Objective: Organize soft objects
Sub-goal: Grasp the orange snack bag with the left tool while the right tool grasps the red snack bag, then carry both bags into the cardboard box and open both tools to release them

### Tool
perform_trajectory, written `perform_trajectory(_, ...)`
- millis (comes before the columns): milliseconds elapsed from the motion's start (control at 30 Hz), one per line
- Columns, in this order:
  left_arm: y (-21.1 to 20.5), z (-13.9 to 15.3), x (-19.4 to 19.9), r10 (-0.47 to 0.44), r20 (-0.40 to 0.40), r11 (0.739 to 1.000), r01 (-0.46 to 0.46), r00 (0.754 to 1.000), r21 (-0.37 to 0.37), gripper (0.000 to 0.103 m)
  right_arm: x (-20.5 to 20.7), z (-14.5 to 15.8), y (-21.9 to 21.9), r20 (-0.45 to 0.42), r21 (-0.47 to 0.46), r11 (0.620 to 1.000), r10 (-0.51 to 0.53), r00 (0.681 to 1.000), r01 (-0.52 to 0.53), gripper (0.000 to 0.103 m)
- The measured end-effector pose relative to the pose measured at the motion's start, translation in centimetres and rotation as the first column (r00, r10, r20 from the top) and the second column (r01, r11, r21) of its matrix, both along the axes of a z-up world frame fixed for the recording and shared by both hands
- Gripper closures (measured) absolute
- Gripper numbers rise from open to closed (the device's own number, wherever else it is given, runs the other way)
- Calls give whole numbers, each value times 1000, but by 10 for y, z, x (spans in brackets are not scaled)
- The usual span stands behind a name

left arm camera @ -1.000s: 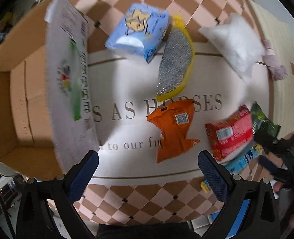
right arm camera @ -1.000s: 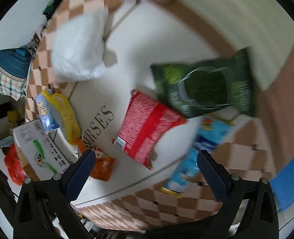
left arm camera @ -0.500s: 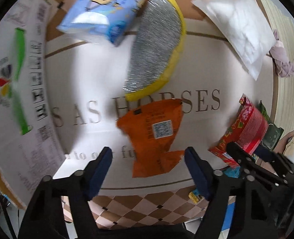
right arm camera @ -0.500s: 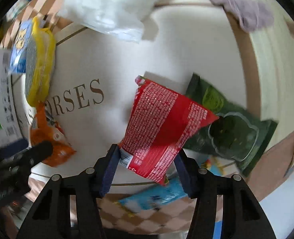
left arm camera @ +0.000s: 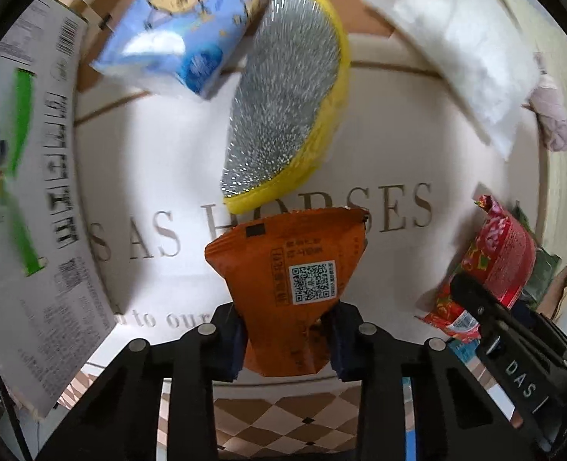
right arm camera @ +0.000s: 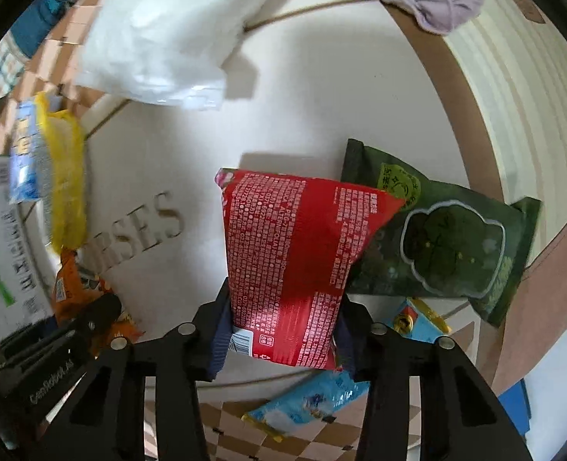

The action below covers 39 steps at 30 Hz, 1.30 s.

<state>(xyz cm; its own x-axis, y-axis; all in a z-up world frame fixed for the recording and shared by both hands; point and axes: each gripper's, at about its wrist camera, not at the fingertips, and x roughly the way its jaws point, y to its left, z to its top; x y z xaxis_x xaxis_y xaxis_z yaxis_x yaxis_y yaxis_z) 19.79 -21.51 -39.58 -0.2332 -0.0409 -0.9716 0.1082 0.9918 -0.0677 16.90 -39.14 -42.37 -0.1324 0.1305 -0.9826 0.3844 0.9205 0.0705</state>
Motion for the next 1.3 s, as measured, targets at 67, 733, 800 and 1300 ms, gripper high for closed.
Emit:
perform_trajectory(67, 3, 26, -3, -9, 43, 1000, 10, 999, -26, 73, -10, 19, 5, 34, 20, 1000, 20, 999, -21, 56)
perform_trajectory(733, 272, 177, 55, 164, 220, 986, -152, 962, -70, 73, 46, 213, 280, 363, 161, 828, 456, 813, -537, 56)
perform_trajectory(800, 295, 154, 74, 172, 173, 984, -161, 970, -77, 73, 62, 193, 311, 336, 159, 825, 472, 815, -543, 56)
perform_trajectory(1300, 331, 26, 165, 61, -81, 983, -73, 995, -165, 72, 163, 50, 400, 173, 122, 859, 475, 863, -498, 56)
